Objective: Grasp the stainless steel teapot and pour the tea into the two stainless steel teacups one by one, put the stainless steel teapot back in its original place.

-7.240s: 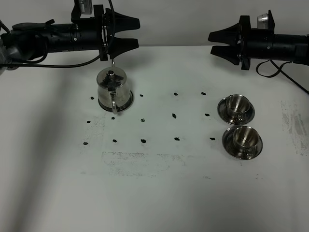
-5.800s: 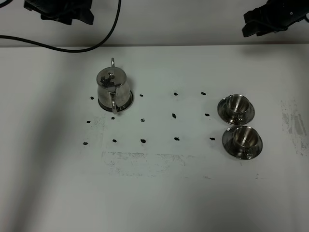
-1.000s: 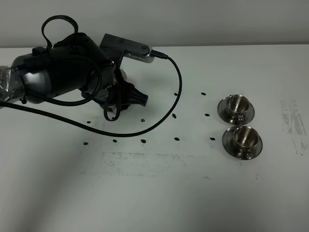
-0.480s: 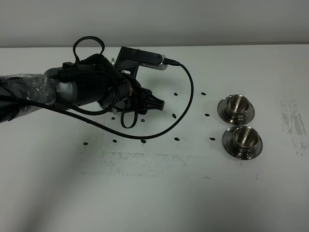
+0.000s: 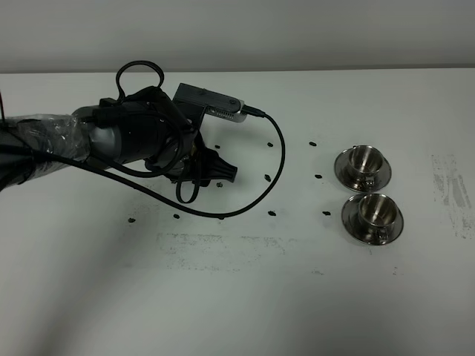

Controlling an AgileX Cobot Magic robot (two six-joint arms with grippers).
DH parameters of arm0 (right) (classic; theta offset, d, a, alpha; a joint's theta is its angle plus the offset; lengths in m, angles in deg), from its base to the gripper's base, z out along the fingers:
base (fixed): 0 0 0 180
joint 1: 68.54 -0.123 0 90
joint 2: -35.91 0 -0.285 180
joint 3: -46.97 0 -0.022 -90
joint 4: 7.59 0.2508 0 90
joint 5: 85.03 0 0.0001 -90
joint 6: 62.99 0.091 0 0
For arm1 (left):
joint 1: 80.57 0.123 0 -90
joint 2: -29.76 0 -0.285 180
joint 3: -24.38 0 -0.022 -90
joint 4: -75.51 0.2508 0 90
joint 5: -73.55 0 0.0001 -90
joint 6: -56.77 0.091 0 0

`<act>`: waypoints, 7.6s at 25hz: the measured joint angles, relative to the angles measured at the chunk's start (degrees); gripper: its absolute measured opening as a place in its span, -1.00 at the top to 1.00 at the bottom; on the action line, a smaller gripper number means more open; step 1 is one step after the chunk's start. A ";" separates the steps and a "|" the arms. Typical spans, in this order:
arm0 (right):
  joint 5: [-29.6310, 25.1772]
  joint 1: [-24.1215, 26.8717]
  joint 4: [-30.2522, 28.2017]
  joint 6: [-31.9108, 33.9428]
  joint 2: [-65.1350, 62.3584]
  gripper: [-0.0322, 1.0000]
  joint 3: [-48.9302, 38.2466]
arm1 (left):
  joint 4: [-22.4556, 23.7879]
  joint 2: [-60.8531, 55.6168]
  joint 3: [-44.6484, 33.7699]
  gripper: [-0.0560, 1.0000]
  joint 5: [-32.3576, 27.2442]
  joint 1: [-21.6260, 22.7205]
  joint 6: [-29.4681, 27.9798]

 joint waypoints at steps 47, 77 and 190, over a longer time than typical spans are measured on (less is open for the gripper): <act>0.00 0.00 0.15 0.00 0.00 0.34 0.00 | -19.17 -4.10 16.13 -0.01 -26.54 12.65 37.03; 0.00 0.00 0.15 0.00 0.00 0.34 0.00 | -23.94 5.72 23.57 -0.01 -27.08 14.19 42.30; 0.00 0.00 -0.25 0.00 0.00 0.34 0.00 | -26.40 18.36 56.00 0.55 -37.24 -2.79 78.05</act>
